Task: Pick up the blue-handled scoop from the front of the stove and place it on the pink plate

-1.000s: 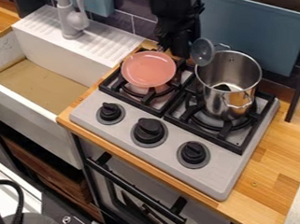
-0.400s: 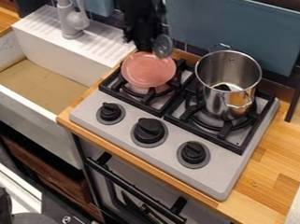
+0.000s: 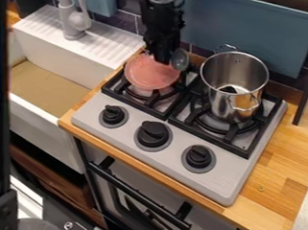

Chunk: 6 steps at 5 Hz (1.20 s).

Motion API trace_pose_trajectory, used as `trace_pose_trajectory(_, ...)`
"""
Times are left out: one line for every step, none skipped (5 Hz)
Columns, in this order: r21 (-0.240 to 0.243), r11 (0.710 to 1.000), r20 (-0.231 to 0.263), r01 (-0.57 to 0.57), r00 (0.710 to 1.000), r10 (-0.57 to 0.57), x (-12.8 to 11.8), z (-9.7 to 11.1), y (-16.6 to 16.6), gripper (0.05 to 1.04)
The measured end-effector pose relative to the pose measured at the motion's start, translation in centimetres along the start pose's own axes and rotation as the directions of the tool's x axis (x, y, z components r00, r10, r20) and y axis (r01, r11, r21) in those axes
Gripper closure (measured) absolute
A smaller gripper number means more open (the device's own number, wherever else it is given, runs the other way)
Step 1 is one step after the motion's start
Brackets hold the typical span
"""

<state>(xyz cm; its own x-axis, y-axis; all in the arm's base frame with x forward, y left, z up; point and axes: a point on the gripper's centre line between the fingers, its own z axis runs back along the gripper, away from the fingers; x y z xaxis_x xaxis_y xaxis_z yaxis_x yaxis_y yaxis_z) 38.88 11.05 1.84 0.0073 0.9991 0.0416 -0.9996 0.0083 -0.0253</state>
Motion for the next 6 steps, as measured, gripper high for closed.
trace_pose_trajectory(-0.003,1.0,0.012,-0.006,1.0,0.006,0.5,-0.5,-0.3,0.785)
trace_pose_trajectory(0.009,1.0,0.01,-0.007,1.0,0.007,1.8,-1.0,0.2,0.785)
trace_pose_trajectory(0.005,1.0,0.009,-0.01,1.0,0.01,2.5,-1.3,0.5,0.785)
trace_pose_trajectory(0.009,1.0,-0.002,-0.014,1.0,0.014,3.3,-1.4,0.9,0.785)
trace_pose_trajectory(0.02,1.0,0.008,-0.016,1.0,0.016,3.2,-1.5,1.1,0.741)
trace_pose_trajectory(0.044,0.999,0.012,-0.021,1.0,0.02,2.9,-1.5,1.4,0.464)
